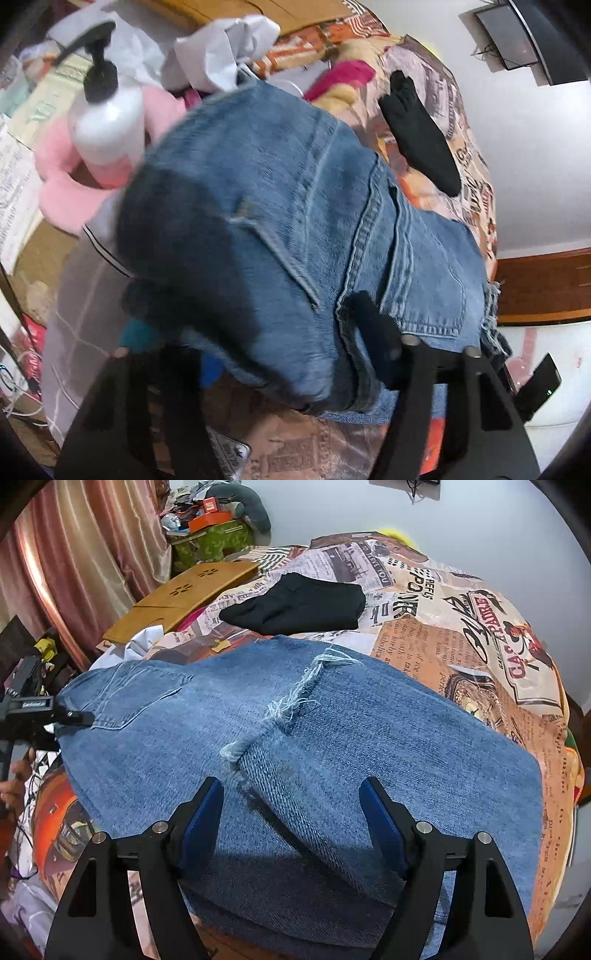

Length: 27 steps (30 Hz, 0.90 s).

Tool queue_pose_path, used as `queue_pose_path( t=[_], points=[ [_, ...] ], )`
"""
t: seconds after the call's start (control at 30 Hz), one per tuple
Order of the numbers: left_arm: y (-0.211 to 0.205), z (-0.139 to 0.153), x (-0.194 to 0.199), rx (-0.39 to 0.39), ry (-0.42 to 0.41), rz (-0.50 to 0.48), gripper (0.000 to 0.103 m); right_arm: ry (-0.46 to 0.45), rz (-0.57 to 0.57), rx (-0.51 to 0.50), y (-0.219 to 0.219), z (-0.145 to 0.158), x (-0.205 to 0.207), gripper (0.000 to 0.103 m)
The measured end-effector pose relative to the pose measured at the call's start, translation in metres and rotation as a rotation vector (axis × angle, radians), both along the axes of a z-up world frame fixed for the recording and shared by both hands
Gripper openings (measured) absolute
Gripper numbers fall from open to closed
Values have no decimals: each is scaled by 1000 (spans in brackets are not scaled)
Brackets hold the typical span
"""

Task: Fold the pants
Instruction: 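Grasp the jeans waistband with the left tool and lift it up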

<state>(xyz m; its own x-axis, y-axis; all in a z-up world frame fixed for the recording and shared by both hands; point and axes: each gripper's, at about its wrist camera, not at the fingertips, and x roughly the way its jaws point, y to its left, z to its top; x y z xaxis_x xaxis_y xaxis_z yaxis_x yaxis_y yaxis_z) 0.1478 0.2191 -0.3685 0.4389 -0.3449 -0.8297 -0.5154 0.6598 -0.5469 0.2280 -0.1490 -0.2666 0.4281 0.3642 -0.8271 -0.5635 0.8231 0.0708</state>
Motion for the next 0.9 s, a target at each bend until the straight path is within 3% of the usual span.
queue_pose_path(
  t=[0.07,0.1,0.13,0.33,0.5,0.63,0.73,0.9],
  points=[
    [-3,9,3,53,-5,-28,48,-1,0,4,0,1,0,75],
    [-5,14,4,84,-11,-53,36,-1,-1,5,0,1,0,75],
    [-6,23,5,127,-22,-74,32,-3,-2,8,-1,2,0,75],
    [-21,91,22,325,-115,-144,27,-18,10,63,-12,18,-5,73],
    [-63,160,44,494,-238,-228,27,-67,-55,125,-43,43,-3,73],
    [-100,204,55,574,-334,-285,27,-120,-122,126,-79,58,-3,73],
    [-132,228,67,591,-387,-329,27,-136,-180,122,-111,60,-5,73],
    [-191,254,90,607,-437,-425,26,-107,-286,40,-160,36,0,73]
  ],
)
